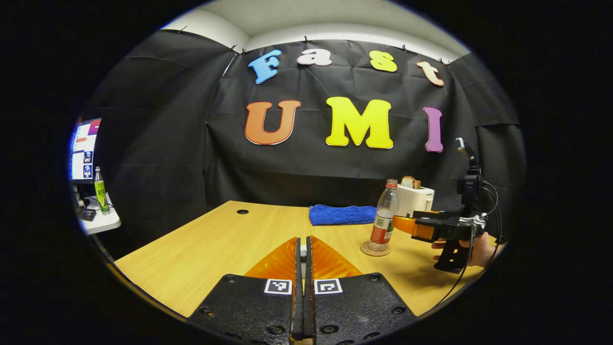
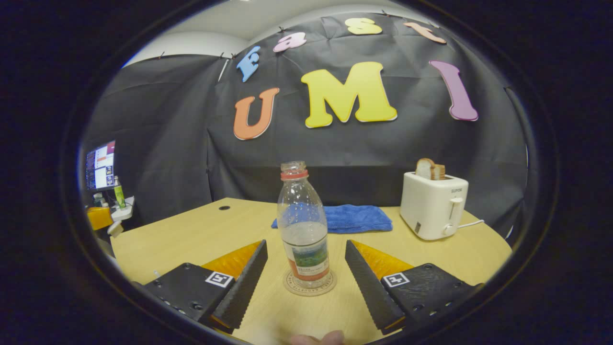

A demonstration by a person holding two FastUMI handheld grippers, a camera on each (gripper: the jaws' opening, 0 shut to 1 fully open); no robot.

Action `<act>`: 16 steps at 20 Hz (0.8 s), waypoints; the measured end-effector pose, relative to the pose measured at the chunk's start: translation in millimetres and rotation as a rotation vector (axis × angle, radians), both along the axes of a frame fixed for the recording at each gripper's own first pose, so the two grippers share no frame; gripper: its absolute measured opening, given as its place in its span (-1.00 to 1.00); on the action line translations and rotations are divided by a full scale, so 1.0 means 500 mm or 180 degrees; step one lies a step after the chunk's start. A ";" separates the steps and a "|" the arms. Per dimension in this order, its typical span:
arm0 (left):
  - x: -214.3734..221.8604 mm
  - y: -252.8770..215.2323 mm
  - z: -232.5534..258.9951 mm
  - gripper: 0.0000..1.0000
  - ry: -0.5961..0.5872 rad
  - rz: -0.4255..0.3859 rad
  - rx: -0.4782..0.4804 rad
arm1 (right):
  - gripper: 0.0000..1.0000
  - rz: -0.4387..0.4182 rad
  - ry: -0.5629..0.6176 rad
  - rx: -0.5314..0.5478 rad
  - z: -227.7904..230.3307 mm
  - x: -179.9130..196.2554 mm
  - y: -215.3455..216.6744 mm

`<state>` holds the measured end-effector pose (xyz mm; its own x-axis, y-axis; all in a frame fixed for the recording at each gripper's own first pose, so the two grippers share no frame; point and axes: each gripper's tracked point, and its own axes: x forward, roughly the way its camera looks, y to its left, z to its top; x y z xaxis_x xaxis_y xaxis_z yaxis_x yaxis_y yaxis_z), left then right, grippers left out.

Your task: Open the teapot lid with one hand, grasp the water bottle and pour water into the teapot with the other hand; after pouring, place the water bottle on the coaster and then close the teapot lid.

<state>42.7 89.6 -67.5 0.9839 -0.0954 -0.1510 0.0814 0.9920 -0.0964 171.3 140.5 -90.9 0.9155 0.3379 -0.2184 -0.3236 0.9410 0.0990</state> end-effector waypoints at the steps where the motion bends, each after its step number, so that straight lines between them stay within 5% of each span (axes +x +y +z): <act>1: 0.003 -0.016 0.003 -0.94 -0.0042 -0.0033 -0.0038 | 0.94 -0.0037 -0.0061 -0.0019 0.013 -0.020 -0.018; 6: 0.020 -0.084 -0.024 -0.94 -0.0033 -0.0201 -0.0027 | 0.94 -0.0285 -0.0381 -0.0148 0.059 -0.105 -0.119; 16: 0.027 -0.132 -0.126 -0.90 0.0272 -0.0278 0.0035 | 0.94 -0.0756 -0.0348 -0.0221 0.021 -0.168 -0.274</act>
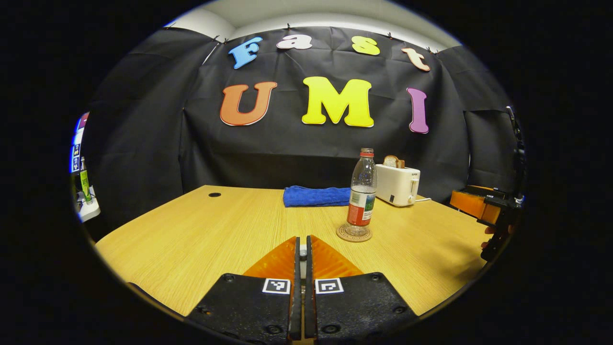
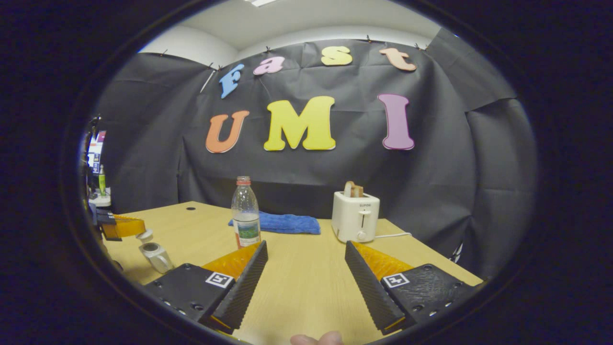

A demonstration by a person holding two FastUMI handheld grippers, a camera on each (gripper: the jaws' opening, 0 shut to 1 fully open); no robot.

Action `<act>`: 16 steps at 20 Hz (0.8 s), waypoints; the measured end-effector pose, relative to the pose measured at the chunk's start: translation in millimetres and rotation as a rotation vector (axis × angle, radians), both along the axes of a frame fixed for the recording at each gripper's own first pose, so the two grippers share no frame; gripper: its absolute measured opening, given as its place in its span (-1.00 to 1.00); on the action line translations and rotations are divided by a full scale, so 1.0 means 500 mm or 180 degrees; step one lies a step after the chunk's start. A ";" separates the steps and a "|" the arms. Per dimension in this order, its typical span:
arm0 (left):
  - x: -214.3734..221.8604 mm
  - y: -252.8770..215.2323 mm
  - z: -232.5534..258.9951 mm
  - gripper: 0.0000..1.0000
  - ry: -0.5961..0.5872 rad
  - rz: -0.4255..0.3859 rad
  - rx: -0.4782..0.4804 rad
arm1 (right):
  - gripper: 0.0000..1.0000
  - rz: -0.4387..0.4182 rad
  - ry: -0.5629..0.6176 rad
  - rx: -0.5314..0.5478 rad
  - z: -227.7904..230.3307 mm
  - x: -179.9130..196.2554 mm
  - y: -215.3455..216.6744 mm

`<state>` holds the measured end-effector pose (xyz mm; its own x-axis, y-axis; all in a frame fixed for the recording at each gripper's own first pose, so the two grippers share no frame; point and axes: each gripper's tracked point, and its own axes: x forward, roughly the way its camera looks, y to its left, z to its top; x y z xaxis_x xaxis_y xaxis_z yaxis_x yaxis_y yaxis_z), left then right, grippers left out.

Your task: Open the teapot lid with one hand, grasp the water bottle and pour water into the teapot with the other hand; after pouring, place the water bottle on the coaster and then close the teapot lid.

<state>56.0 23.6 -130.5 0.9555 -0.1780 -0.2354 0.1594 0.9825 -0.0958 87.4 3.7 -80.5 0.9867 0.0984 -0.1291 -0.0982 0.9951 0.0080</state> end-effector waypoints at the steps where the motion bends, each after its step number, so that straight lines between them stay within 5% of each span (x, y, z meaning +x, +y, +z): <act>1: -0.001 -0.003 -0.003 -0.90 0.0010 -0.0004 0.0001 | 0.94 -0.0027 0.0008 0.0003 -0.002 -0.001 -0.010; 16: -0.007 -0.006 -0.033 -0.86 0.0122 0.0061 0.0070 | 0.92 -0.0121 -0.0019 -0.0021 -0.006 -0.017 -0.049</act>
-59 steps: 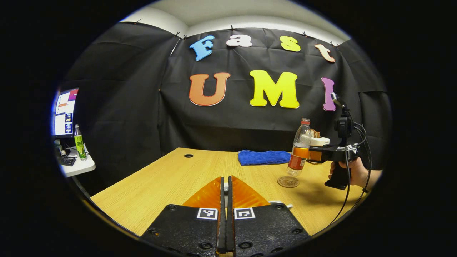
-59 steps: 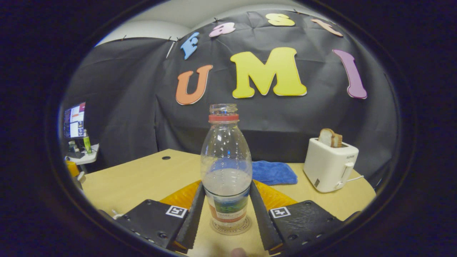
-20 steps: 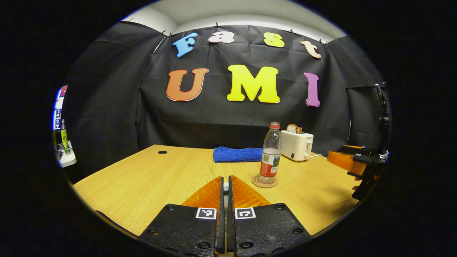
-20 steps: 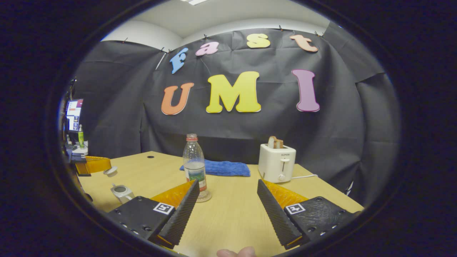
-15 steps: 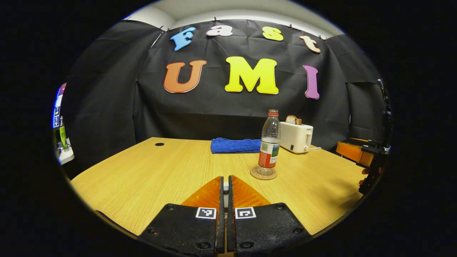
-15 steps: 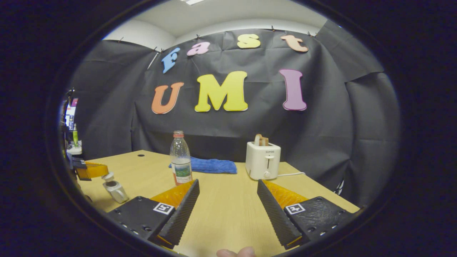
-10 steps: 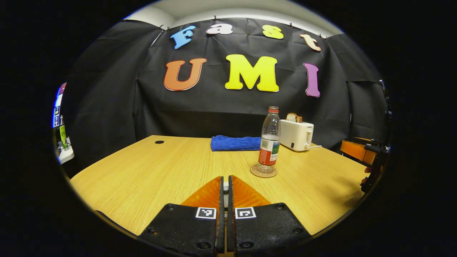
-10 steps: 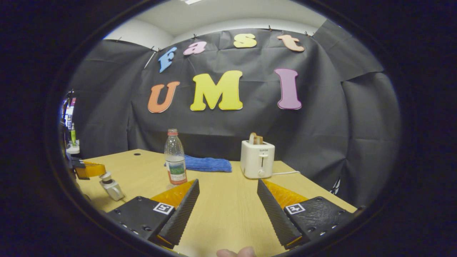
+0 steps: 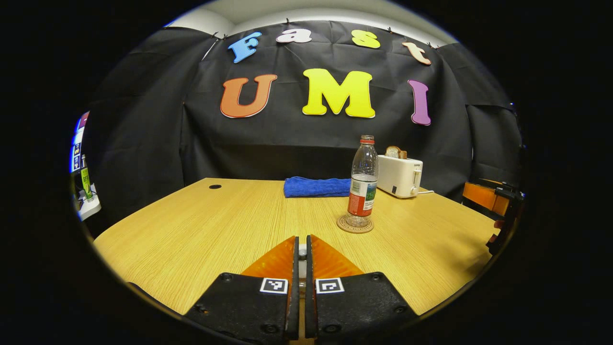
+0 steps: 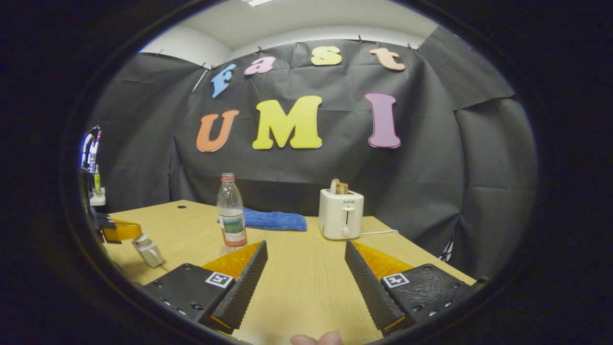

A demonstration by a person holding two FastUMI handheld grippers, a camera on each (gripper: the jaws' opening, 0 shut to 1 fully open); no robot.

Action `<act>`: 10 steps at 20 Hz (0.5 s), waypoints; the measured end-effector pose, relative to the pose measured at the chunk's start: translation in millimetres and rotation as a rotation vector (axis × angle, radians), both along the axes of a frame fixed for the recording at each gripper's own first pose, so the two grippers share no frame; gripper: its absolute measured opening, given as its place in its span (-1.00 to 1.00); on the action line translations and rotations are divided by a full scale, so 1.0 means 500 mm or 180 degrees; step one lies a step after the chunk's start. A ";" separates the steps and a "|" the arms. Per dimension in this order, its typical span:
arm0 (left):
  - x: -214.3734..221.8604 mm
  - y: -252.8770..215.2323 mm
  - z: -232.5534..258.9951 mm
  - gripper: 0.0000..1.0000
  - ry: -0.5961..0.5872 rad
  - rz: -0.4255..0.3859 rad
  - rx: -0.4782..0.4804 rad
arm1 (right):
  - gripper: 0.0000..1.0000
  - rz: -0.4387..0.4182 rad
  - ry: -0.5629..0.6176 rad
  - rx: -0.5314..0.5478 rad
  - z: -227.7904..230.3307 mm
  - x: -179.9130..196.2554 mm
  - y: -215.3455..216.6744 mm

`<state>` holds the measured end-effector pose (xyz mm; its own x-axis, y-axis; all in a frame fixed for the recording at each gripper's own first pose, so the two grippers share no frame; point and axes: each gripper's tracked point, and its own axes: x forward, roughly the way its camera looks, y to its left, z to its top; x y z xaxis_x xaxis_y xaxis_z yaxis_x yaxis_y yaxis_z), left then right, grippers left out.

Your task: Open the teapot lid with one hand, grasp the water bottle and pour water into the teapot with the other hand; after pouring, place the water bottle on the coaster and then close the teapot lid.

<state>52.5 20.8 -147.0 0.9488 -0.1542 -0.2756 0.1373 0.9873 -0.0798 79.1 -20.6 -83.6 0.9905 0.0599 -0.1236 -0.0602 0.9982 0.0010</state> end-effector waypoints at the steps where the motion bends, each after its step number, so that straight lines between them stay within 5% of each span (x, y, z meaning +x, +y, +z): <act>1: 0.000 0.001 -0.002 -0.84 0.0020 0.0015 0.0003 | 0.92 0.0004 -0.0008 0.0001 0.001 0.000 0.000; 5: -0.003 0.001 -0.007 -0.83 0.0064 0.0036 -0.0039 | 0.94 0.0007 -0.0027 0.0004 0.006 -0.006 -0.001; 7: -0.002 0.005 0.009 -0.62 -0.0019 0.0083 -0.0015 | 0.94 0.0001 -0.0050 -0.0005 0.011 -0.008 -0.002; 10: -0.010 0.016 0.054 0.80 -0.0183 0.0230 0.0097 | 0.94 0.0023 -0.0086 0.0021 0.019 -0.018 0.006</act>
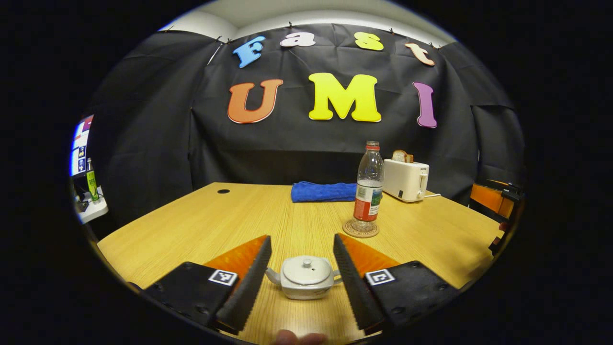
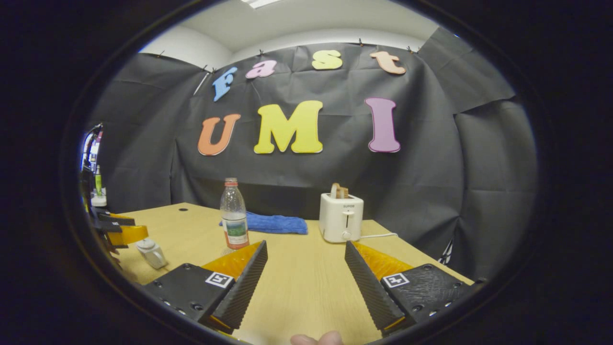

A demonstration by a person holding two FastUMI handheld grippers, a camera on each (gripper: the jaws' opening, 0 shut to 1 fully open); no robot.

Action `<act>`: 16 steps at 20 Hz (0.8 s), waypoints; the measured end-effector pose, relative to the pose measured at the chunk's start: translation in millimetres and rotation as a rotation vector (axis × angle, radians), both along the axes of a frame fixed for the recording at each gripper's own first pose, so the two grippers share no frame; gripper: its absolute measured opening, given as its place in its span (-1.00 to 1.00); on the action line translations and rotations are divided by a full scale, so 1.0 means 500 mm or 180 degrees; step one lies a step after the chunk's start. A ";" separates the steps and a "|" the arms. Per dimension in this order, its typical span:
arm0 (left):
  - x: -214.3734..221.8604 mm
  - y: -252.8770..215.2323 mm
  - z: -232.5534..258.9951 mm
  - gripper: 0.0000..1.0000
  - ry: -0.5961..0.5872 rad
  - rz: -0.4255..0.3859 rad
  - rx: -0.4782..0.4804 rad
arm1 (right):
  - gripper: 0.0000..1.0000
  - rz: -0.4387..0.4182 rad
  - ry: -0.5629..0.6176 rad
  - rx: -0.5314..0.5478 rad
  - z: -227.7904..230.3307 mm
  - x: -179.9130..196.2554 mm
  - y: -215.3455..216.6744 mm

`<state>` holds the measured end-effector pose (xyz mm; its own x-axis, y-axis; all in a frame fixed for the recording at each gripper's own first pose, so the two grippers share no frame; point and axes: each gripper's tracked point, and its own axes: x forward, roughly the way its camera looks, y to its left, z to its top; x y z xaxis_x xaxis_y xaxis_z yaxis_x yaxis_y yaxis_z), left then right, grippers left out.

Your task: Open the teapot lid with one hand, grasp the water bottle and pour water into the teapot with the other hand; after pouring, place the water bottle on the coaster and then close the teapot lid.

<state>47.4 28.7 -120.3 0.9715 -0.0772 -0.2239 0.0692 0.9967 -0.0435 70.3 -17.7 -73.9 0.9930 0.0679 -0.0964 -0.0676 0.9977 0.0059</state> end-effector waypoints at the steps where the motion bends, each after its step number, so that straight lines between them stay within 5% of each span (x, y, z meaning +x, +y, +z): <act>1: 0.006 0.000 0.013 1.00 -0.0058 0.0047 0.0022 | 0.94 0.0008 -0.0016 0.0010 0.005 -0.003 0.003; 9: -0.054 -0.039 0.177 0.98 -0.0495 0.0281 -0.0046 | 0.96 -0.0072 -0.0178 0.0039 0.066 -0.059 -0.004; 16: -0.125 -0.124 0.243 0.98 -0.0816 0.0106 -0.0002 | 0.94 -0.0045 -0.0320 0.0078 0.096 -0.127 -0.009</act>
<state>-15.0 -33.1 1.5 0.9986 -0.0443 0.0301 0.0452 0.9985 -0.0294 6.9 -22.2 -25.9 0.9985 0.0548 0.0054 -0.0550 0.9982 0.0240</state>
